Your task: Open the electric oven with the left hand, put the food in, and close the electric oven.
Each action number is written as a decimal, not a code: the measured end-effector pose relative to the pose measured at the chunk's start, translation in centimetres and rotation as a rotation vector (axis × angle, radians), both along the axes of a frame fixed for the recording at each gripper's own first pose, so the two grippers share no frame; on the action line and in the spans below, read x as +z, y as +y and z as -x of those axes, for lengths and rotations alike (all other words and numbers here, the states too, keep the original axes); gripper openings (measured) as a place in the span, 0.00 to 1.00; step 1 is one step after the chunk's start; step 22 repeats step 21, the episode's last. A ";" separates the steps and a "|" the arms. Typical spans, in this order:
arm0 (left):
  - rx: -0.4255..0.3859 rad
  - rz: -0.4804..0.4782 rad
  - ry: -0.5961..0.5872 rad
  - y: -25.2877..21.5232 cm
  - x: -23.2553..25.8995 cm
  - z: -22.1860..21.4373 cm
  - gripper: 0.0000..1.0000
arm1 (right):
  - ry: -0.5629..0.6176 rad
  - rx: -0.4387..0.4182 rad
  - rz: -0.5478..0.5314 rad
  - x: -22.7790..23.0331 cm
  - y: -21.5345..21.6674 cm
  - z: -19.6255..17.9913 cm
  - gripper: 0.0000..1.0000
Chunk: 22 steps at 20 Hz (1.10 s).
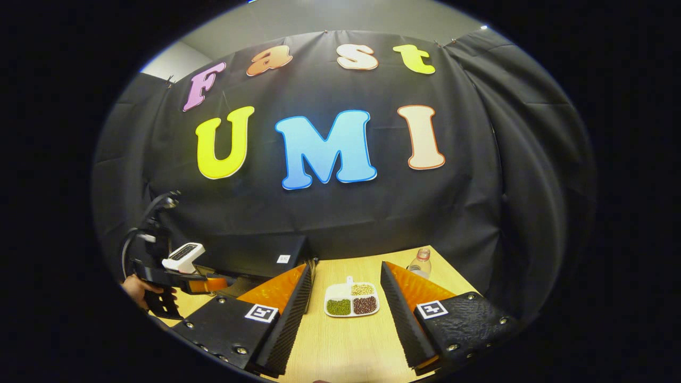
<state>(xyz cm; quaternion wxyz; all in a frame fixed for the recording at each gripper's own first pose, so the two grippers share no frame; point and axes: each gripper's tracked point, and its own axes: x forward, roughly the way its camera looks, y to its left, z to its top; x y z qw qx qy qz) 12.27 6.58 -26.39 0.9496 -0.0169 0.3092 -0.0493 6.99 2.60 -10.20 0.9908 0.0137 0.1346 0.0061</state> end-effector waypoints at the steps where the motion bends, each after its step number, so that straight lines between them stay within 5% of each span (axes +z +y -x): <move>1: -0.001 0.010 -0.096 -0.8 3.1 0.1 1.00 | -0.017 0.002 0.008 0.9 -0.2 -0.2 0.80; 5: 0.080 0.011 -0.456 -1.6 16.7 3.3 0.97 | -0.096 0.030 0.018 6.0 0.0 -0.7 0.80; 8: 0.102 0.016 -0.605 -3.6 24.6 6.8 1.00 | -0.172 0.064 0.010 10.9 1.0 0.1 0.80; 18: 0.060 0.013 -0.571 -4.4 25.7 9.8 1.00 | -0.185 0.060 -0.008 12.4 2.3 1.9 0.80; 19: 0.058 0.012 -0.567 -4.2 25.7 9.8 0.92 | -0.187 0.050 -0.005 12.4 2.2 2.0 0.80; 20: 0.055 0.012 -0.567 -3.9 25.9 9.9 0.92 | -0.189 0.041 -0.003 12.5 2.3 2.1 0.88; 22: 0.051 0.012 -0.568 -3.7 26.0 10.0 0.92 | -0.191 0.034 -0.002 12.6 2.4 2.2 0.88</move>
